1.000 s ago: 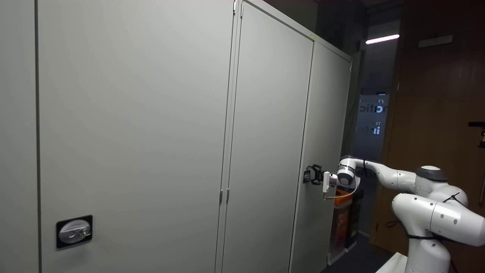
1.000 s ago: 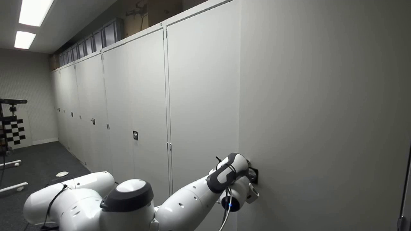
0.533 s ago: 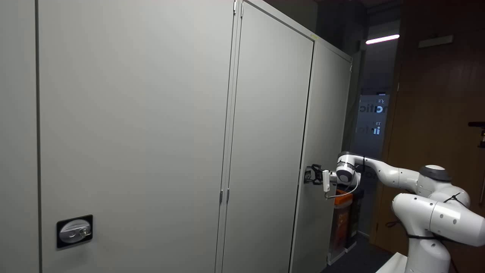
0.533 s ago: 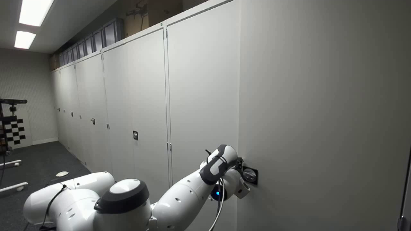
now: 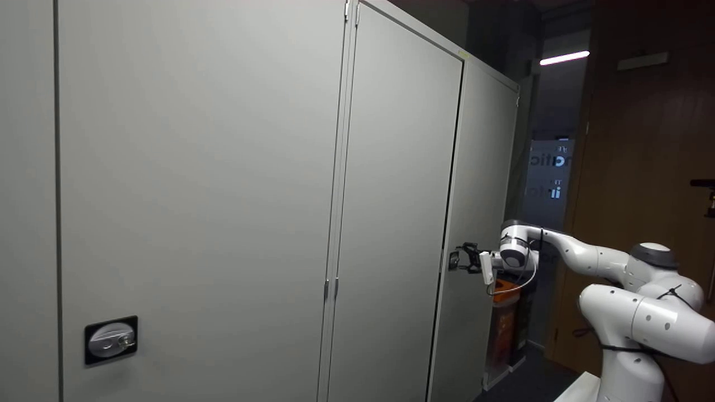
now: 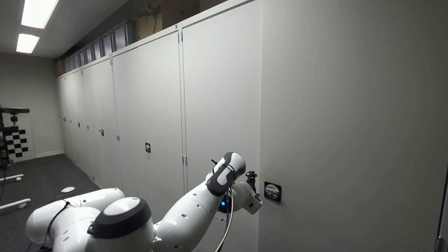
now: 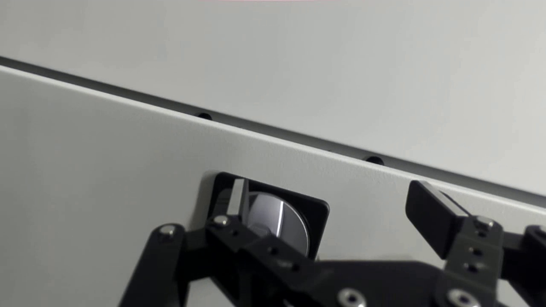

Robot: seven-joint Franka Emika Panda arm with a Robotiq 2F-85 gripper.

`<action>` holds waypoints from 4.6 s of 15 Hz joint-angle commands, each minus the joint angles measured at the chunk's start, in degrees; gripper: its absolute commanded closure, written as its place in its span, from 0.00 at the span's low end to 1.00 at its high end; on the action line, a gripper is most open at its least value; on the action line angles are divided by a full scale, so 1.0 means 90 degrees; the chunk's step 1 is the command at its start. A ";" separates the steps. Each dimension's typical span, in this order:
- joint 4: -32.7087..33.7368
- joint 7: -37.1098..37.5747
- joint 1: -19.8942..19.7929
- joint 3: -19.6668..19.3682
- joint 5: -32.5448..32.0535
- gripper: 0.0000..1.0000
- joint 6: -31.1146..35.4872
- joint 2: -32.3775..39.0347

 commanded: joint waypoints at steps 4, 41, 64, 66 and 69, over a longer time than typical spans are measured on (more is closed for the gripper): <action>-0.0431 0.0075 -0.0599 -0.0128 -0.0849 0.00 -0.0002 0.0787; -0.1784 0.2961 -0.4577 0.3217 -0.6296 0.00 -0.3245 0.5879; -0.1536 0.2064 -0.8732 0.7525 -0.5509 0.00 -0.6086 0.6423; -0.1560 0.1975 -0.8784 0.7576 -0.5504 0.00 -0.5999 0.6431; -0.1671 0.2071 -0.8828 0.7647 -0.5411 0.00 -0.5866 0.6416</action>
